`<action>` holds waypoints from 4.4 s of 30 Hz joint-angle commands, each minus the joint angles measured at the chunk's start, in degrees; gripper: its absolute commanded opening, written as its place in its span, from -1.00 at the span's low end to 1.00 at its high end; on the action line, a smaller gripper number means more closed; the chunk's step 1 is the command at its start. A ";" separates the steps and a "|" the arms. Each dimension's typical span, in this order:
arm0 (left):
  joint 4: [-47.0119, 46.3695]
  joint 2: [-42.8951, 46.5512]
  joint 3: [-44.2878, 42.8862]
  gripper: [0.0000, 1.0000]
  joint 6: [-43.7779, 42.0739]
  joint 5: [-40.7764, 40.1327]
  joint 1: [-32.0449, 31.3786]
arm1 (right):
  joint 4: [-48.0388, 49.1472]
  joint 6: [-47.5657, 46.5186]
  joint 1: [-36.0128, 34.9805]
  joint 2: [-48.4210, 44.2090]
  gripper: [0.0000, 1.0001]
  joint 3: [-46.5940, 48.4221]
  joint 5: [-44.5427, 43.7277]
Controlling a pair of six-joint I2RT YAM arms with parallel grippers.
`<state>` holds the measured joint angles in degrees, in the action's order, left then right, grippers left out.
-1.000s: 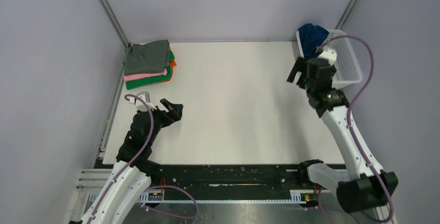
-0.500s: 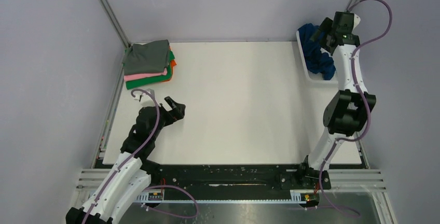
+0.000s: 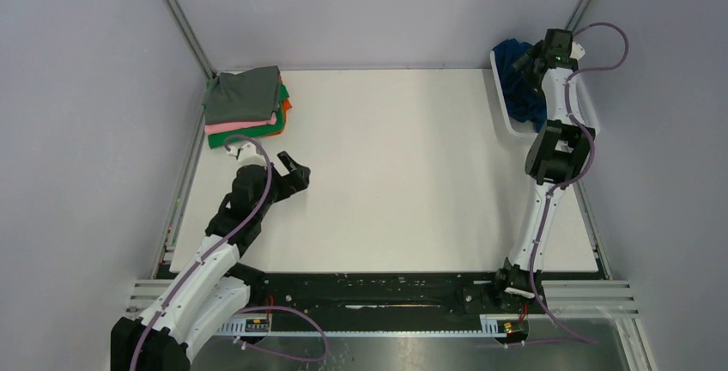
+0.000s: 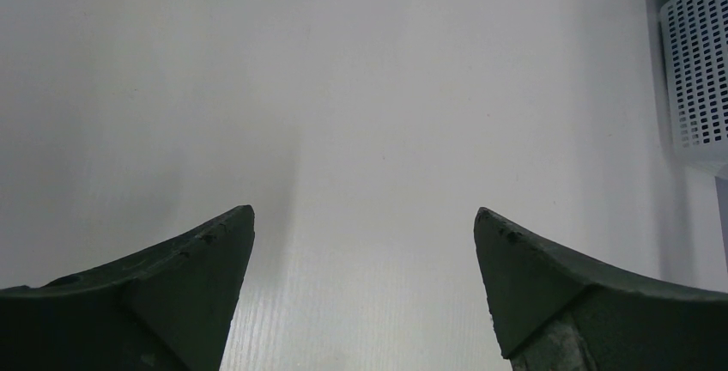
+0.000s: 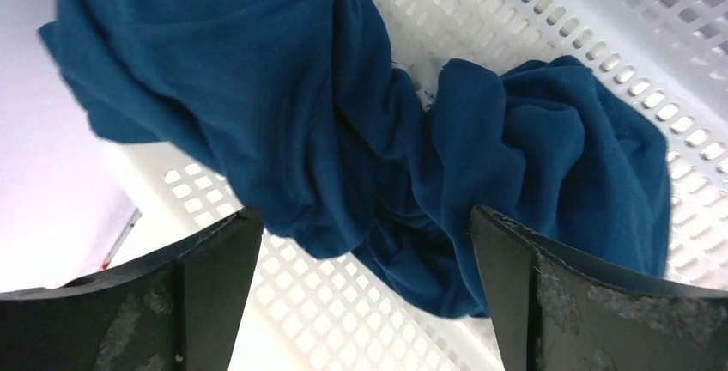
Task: Fold and stack the t-shirts
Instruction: Grab crumpled tshirt from bin with the right arm, then move the tshirt to the center of the board, then flatten out the tshirt
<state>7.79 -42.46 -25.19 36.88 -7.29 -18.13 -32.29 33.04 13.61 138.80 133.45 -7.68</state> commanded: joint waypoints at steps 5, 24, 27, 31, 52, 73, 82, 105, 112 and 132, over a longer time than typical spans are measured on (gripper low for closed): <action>-3.55 -0.50 -3.73 0.98 -0.32 0.54 0.03 | 8.56 8.23 0.10 4.47 0.97 -0.13 1.30; -2.91 -1.19 -4.64 0.98 0.07 -0.23 0.07 | 27.40 16.94 0.12 8.86 0.64 -5.12 3.18; -2.24 -1.34 -5.11 0.98 -0.04 -0.37 0.02 | 29.17 16.52 0.19 9.11 -0.13 -5.12 3.78; -1.50 -1.02 -5.46 0.98 -0.25 -0.41 0.02 | 29.96 12.98 0.15 7.48 -0.81 -5.57 5.53; 3.58 15.58 0.27 0.98 2.22 4.88 0.03 | 21.29 -1.54 -6.13 -48.04 -1.00 -25.15 37.38; 15.55 22.03 2.40 0.98 10.66 9.27 0.05 | 18.20 -11.37 -31.74 -78.65 -0.51 -81.26 22.90; 14.25 11.68 4.75 0.98 10.23 16.74 -0.04 | 5.48 -13.64 -31.35 -81.53 0.99 -87.17 -1.58; 6.39 -24.95 2.49 0.42 16.37 4.53 -12.97 | 9.87 -17.05 -52.59 -43.64 0.86 -58.28 9.36; 9.36 -34.04 -1.63 -0.40 18.22 -1.17 -19.13 | 2.42 -19.63 -56.78 -28.81 0.83 -45.11 4.95; 15.87 -24.33 -3.98 -1.00 15.30 -8.42 -20.94 | 1.04 -21.53 -58.71 -16.54 -1.00 -38.10 -0.35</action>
<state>16.19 -71.77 -29.65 53.71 -10.55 -38.81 -32.67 12.10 -44.58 123.83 93.91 -5.10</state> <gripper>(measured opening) 0.043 0.116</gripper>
